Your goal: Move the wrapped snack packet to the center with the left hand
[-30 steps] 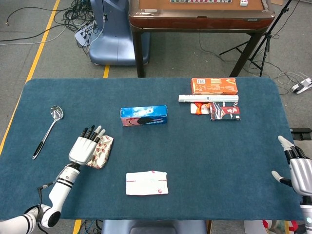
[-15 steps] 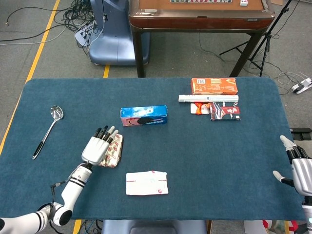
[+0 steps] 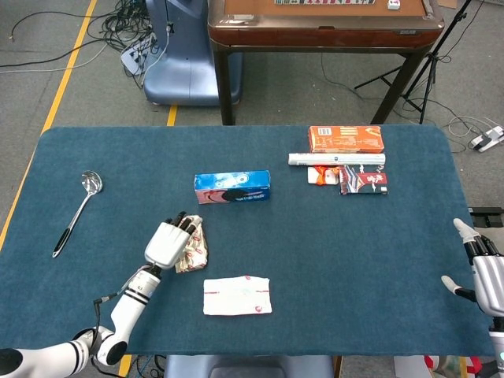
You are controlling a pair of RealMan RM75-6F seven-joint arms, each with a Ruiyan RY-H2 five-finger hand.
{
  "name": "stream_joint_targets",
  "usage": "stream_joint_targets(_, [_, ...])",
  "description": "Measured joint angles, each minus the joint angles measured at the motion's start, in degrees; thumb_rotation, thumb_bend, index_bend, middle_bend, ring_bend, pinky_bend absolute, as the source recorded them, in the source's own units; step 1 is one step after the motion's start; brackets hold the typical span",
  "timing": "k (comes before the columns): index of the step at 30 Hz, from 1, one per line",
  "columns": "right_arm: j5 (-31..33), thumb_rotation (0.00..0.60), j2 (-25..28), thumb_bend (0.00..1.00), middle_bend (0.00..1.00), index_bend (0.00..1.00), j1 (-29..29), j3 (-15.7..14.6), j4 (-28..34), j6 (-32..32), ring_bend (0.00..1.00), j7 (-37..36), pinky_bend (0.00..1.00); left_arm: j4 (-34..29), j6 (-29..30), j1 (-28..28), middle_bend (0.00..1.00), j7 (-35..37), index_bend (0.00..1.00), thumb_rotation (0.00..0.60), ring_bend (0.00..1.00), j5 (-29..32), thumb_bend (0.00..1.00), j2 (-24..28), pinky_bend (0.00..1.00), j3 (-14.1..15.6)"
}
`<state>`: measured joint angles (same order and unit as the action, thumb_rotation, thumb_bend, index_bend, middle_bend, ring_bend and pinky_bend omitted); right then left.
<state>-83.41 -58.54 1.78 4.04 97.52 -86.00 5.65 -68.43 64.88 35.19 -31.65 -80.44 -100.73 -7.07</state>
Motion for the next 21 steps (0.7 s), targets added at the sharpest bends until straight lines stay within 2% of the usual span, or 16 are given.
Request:
stream_joint_targets(4, [0.1,0.6,0.2,0.0,0.19,0.06,0.0,0.1,0.0,0.1,0.23,-0.3,0.64,1.4,0.2,0.5,0.5,0.5,0.55,0.6,0.35,-0.2,0.0,-1.6,0.61,-0.1])
stream_joint_targets(8, [0.3,0.6,0.3,0.0,0.2,0.07,0.1,0.2,0.1,0.2,0.23,-0.6,0.64,2.8,0.2,1.2,0.54,0.7,0.62,0.6,0.38,-0.7,0.0,-3.0,0.62,-0.1])
stream_joint_targets(21, [0.1,0.6,1.0,0.0,0.2,0.08,-0.2,0.3,0.3,-0.3,0.23,-1.6,0.64,5.4,0.1,3.1,0.58,1.5,0.63,0.6,0.41,-2.3,0.0,-7.2,0.63,0.4])
